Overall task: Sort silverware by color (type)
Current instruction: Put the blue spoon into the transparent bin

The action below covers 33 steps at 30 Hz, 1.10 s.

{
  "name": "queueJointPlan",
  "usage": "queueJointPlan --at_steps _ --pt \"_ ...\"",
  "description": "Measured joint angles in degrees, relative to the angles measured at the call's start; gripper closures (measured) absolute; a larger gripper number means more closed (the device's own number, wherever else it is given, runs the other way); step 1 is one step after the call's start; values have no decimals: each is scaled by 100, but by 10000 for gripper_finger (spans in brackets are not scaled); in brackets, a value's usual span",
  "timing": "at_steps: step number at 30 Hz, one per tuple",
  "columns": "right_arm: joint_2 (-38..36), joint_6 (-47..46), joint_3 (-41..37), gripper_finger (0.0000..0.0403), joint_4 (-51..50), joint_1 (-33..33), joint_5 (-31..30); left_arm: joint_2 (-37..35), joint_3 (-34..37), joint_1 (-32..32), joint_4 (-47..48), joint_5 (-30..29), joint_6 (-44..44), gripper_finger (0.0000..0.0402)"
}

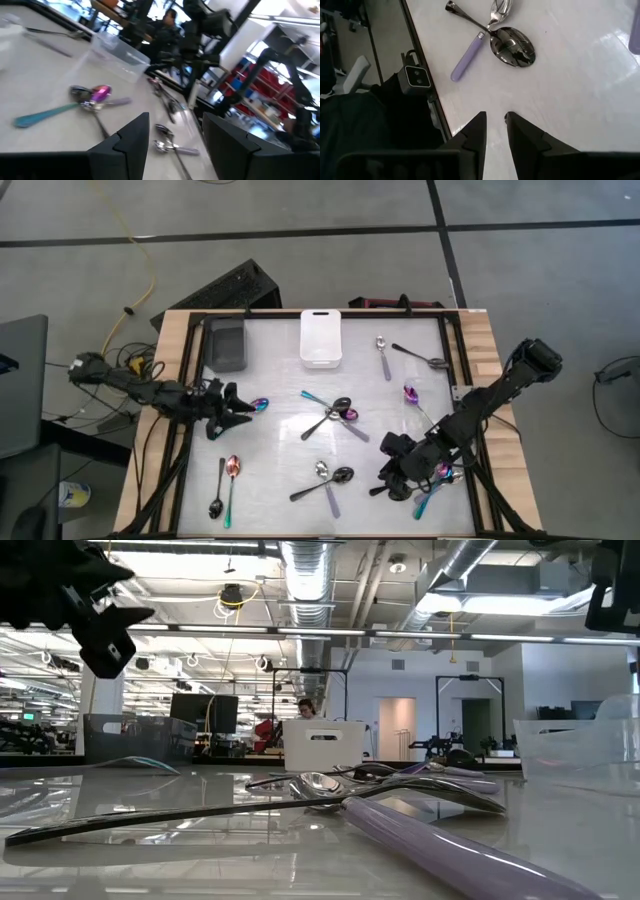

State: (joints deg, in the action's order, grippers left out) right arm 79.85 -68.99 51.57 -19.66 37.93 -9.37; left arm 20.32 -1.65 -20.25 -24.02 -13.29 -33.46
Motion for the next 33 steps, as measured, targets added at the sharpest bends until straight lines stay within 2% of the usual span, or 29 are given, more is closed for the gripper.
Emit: queueJointPlan --at_steps 5,12,19,22,26,33 --pt "0 43 0 301 3 -4 -4 1136 -135 -622 -809 -350 131 231" --pt "0 46 0 301 2 -19 -4 2483 -932 -870 -776 -390 536 231" --pt "0 158 0 301 2 -19 -275 3324 -1495 -870 -343 -388 731 231" --pt "0 359 0 301 0 -19 -409 3538 -1688 -867 130 -415 510 231" --pt "0 611 0 301 0 -19 -840 3715 -1924 -863 988 -735 -111 231" --pt "0 1031 0 301 0 -254 -1057 3746 -2616 -658 3133 -802 -699 231"
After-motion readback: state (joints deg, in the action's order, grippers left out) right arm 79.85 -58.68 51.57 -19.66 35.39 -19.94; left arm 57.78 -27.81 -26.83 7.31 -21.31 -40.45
